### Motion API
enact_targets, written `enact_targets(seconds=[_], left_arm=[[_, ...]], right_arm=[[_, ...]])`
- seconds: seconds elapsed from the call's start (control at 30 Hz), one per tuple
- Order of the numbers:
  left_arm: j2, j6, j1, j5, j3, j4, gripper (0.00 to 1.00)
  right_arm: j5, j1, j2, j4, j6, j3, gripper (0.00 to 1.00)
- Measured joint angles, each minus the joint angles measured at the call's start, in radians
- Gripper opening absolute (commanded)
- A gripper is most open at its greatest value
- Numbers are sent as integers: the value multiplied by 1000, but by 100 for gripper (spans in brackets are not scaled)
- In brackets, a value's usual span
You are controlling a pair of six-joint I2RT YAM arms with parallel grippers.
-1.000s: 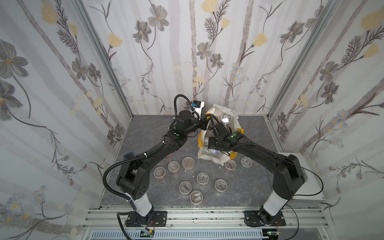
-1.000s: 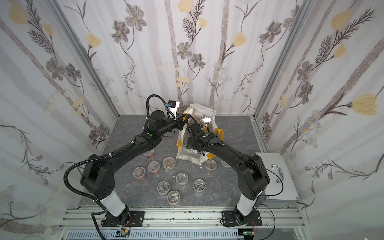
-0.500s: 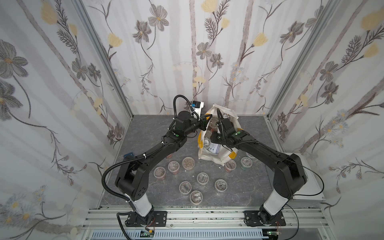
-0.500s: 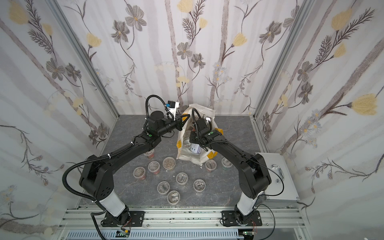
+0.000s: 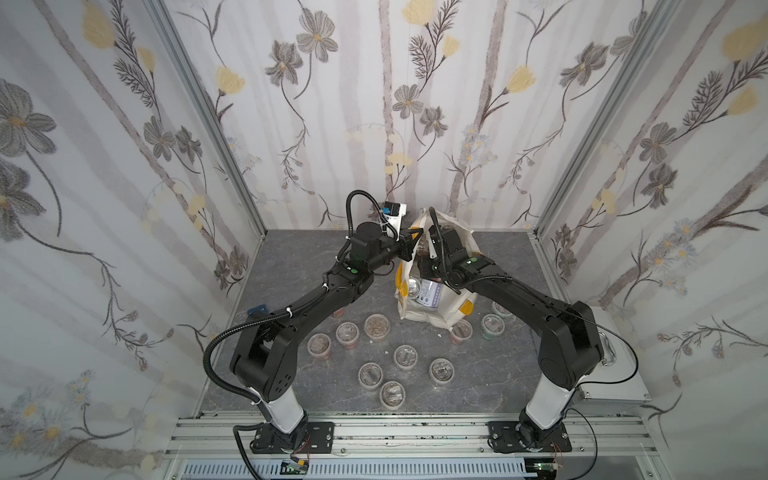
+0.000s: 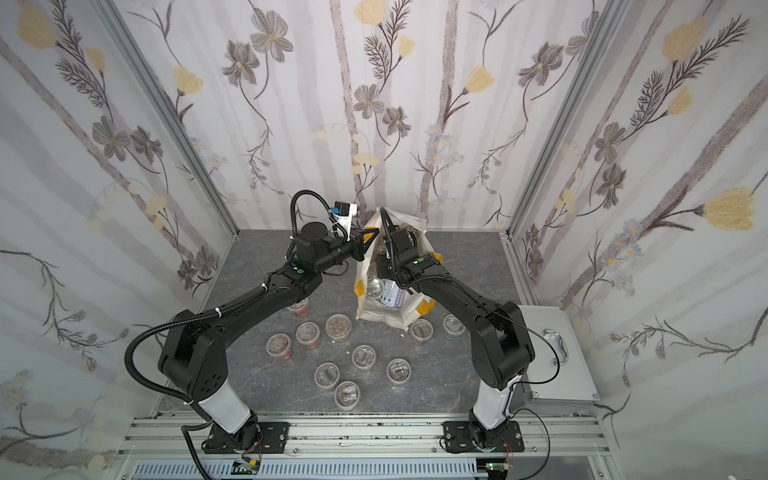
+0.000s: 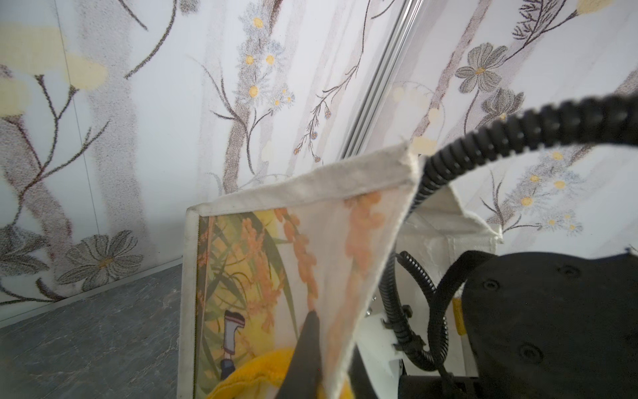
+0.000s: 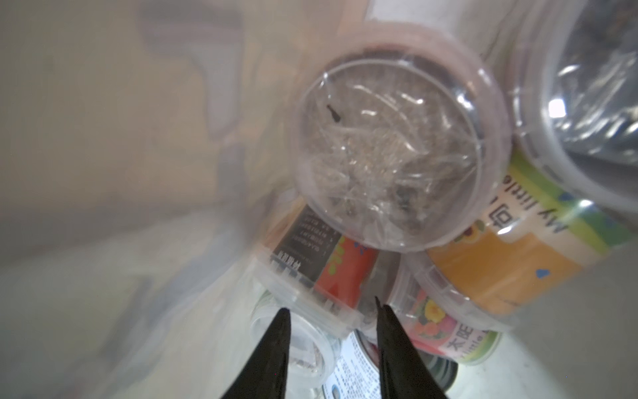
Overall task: Take out the seed jars from the canvas bag
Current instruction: Pick up the seed jar from the canvas bag.
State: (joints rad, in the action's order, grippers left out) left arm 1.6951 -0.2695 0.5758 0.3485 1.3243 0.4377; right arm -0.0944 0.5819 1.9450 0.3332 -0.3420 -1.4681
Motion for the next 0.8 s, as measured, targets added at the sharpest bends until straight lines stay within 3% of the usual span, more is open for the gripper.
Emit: enact_targets(seconds=[0.17,0.43,0.8], left_arm=[[7,0,-1,0,0,-1,0],[8,1,-1,0,0,-1,0],[8,8,-1,16,1,-2,0]], right_arm=[[0,-6,19,-37,98,5,39],[137,-25,23,-77,243,22,38],[272,-51,11,-36,392,43,45]])
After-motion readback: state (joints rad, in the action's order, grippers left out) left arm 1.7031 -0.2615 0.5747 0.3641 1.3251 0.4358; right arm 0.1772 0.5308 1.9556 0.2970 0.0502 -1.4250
